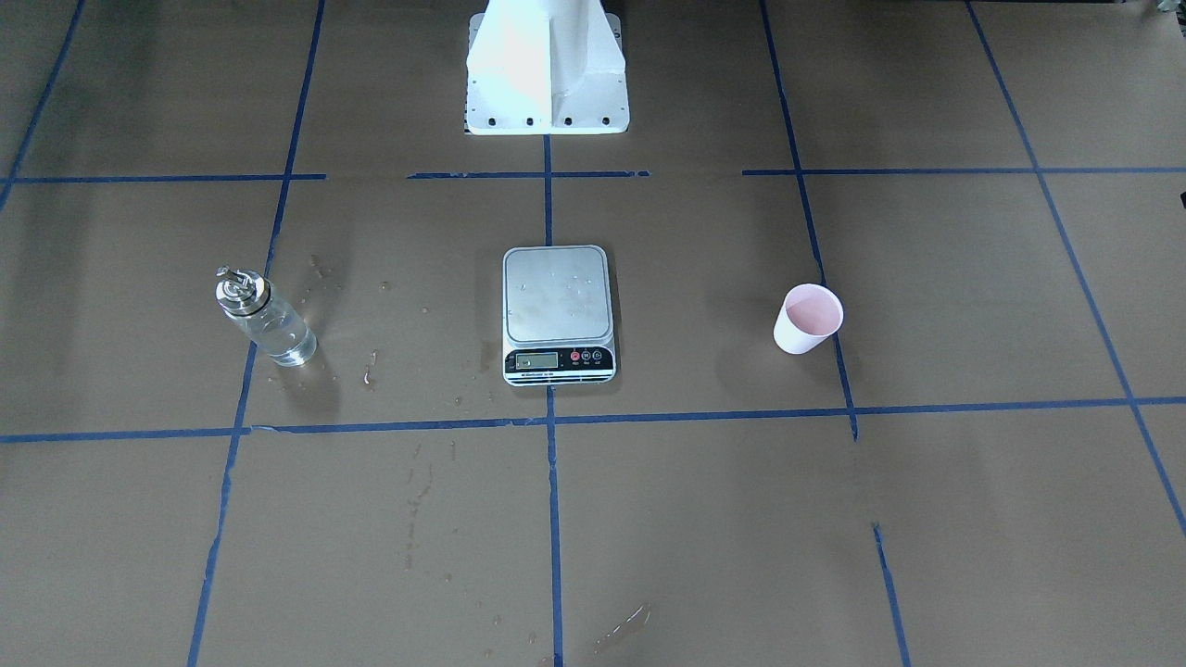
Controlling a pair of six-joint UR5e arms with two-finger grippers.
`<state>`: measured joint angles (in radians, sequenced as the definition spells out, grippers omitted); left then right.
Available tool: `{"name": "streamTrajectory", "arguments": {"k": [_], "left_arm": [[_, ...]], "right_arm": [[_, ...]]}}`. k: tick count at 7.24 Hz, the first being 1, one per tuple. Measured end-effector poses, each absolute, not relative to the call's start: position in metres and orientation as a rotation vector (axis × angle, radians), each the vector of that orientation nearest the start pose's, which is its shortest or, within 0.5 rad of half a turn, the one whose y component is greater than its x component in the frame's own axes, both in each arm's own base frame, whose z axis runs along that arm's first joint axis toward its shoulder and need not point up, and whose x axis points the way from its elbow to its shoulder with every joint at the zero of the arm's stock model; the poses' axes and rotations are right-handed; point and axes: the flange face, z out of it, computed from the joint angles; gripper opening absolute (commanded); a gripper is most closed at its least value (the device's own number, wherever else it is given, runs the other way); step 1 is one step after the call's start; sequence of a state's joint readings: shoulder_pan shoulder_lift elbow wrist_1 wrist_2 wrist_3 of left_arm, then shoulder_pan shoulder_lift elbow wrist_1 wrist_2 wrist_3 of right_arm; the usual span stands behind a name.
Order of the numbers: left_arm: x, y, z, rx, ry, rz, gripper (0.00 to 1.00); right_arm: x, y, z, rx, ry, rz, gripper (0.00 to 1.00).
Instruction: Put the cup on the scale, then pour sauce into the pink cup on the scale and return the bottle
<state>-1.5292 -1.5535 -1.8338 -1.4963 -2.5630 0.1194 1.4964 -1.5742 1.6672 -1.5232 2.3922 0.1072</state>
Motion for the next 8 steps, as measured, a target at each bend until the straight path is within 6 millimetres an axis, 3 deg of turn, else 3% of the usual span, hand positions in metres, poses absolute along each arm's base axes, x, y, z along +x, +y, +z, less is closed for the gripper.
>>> {"name": "streamTrajectory", "arguments": {"k": [1,3,8], "left_arm": [[-0.003,-0.482,0.504,0.181,1.024,0.228,1.0],[0.073,-0.48,0.454,0.122,1.041,0.198,1.0],[0.261,-0.48,0.383,0.034,0.979,0.098,1.0]], "right_arm": [[0.022,-0.499,0.615,0.077,-0.832,-0.039,1.0],[0.02,-0.492,0.63,0.128,-0.837,-0.068,1.0],[0.009,-0.486,0.633,0.181,-0.845,-0.113,1.0]]}}
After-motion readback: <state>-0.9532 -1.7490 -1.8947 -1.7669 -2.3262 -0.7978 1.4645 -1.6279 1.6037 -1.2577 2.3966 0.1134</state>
